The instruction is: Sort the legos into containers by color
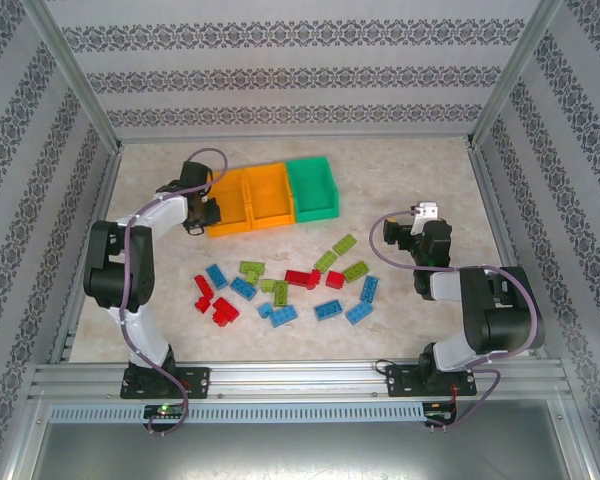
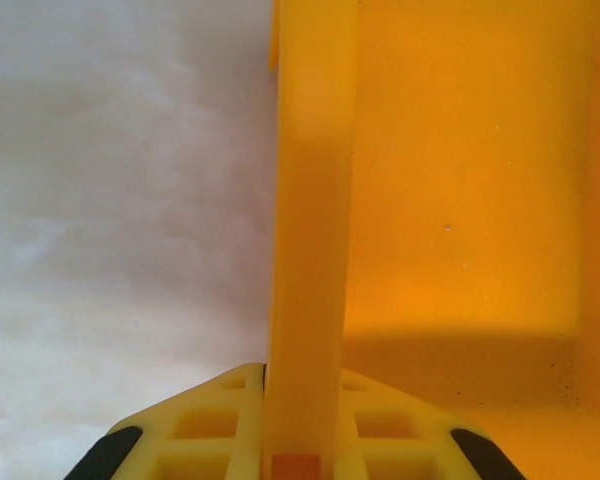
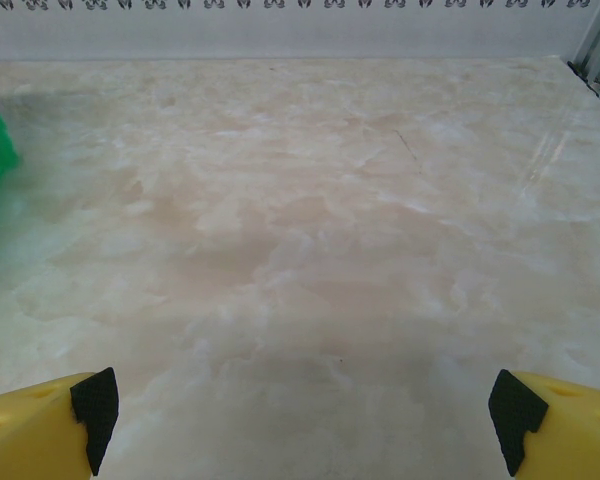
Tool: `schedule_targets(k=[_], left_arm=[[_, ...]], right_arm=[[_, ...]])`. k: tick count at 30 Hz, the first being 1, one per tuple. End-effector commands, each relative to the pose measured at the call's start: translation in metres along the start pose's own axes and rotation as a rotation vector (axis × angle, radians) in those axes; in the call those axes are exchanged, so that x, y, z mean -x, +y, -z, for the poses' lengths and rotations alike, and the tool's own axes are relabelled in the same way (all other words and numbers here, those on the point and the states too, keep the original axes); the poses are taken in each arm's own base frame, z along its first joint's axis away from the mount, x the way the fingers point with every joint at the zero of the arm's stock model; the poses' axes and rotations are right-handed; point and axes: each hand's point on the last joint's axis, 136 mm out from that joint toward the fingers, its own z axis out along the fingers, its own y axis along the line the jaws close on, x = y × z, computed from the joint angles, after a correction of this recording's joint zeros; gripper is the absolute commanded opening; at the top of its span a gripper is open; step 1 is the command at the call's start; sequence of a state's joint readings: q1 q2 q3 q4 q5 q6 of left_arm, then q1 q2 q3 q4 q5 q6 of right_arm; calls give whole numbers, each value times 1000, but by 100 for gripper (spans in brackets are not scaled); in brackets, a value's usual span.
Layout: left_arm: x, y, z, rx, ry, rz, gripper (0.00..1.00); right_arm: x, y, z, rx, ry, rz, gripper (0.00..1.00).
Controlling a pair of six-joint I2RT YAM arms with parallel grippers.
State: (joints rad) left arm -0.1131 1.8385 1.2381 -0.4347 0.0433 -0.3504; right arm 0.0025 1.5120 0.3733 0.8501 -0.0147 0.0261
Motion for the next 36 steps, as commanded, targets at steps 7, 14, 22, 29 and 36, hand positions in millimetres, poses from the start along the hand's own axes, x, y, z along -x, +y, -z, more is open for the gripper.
schedule_targets(k=[7, 14, 22, 29, 36], left_arm=[[0, -60, 2, -121, -3, 5, 11], [3, -75, -6, -132, 7, 25, 15], [0, -83, 0, -126, -11, -36, 21], [-4, -78, 15, -128, -41, -57, 35], [-7, -68, 40, -120, -95, -48, 53]], right_arm=[[38, 1, 9, -65, 83, -62, 96], [38, 45, 50, 73, 228, -29, 90], [21, 97, 74, 300, 479, 22, 90], [0, 142, 93, 409, 552, 141, 90], [-27, 174, 110, 486, 585, 479, 89]])
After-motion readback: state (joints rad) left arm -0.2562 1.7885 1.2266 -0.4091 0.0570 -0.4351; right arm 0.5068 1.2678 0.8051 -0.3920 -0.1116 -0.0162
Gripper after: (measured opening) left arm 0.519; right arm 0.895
